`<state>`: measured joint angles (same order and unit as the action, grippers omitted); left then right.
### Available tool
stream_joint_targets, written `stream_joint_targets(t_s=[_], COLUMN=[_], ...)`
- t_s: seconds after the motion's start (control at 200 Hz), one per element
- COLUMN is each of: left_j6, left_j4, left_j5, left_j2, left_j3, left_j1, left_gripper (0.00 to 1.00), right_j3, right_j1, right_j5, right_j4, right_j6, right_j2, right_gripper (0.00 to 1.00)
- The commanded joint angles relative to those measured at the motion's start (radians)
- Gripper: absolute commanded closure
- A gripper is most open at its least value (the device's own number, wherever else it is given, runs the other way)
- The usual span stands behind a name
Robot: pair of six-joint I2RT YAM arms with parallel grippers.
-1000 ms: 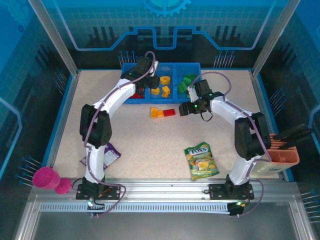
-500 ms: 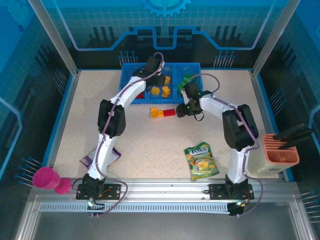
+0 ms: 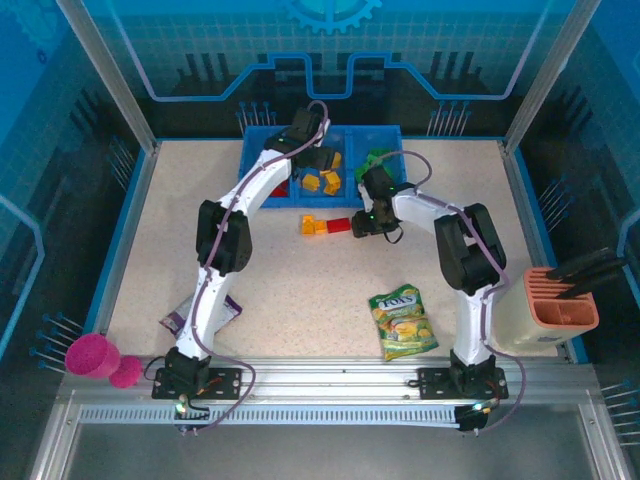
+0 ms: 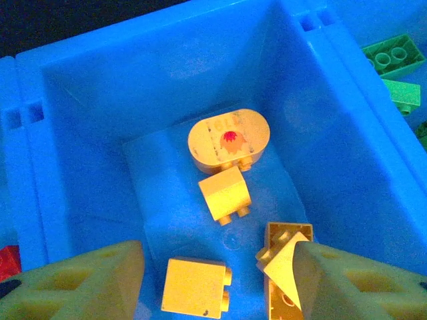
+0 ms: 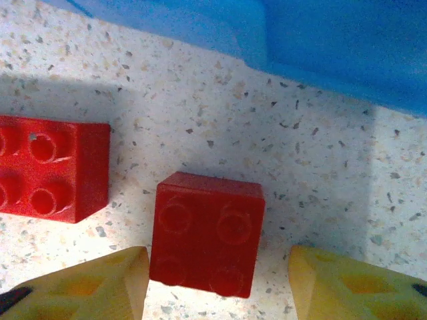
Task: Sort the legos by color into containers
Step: Place the lego in the container, then pick up the lego from the center of the table.
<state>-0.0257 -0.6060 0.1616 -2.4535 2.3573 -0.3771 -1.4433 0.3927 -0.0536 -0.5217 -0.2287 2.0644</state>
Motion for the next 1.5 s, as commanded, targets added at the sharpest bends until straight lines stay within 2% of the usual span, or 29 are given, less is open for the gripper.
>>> stream_joint_targets(t_s=[0.0,0.375,0.505,0.801,0.971,1.056,1.276,1.496], left_j6=[-0.031,-0.037,-0.036,-0.027,-0.034,-0.005,0.069,0.146], left_j4=[-0.027,0.024,0.031,0.049,0.037,0.064,0.052,0.054], left_j5=[0.015,0.013,0.01,0.007,0.045,0.02,-0.048,-0.109], left_j2=[0.067,0.194,0.247,0.436,0.6,0.71,0.951,1.157], left_j3=[-0.008,-0.218,-0.276,-0.475,-0.646,-0.777,-1.011,-1.137], left_j1=[-0.005,-0.006,-0.006,-0.006,0.002,0.022,0.107,0.211], left_gripper=[0.38,0.39,0.39,0.38,0.37,0.36,0.36,0.34], right_j3=[-0.027,-0.073,-0.091,-0.088,-0.072,-0.081,-0.308,-0.704], right_j1=[0.011,0.018,0.022,0.037,0.057,0.08,0.16,0.213], right_j5=[0.013,0.0,-0.012,-0.045,-0.057,-0.052,-0.033,0.049], right_j4=[0.008,0.016,0.007,-0.005,-0.065,-0.084,-0.143,-0.109], right_j6=[-0.017,-0.018,-0.015,0.006,0.038,0.079,0.179,0.295], right_j2=[0.026,0.069,0.09,0.084,-0.021,-0.081,-0.084,0.148], right_gripper=[0.42,0.44,0.49,0.71,0.75,0.75,0.76,0.75])
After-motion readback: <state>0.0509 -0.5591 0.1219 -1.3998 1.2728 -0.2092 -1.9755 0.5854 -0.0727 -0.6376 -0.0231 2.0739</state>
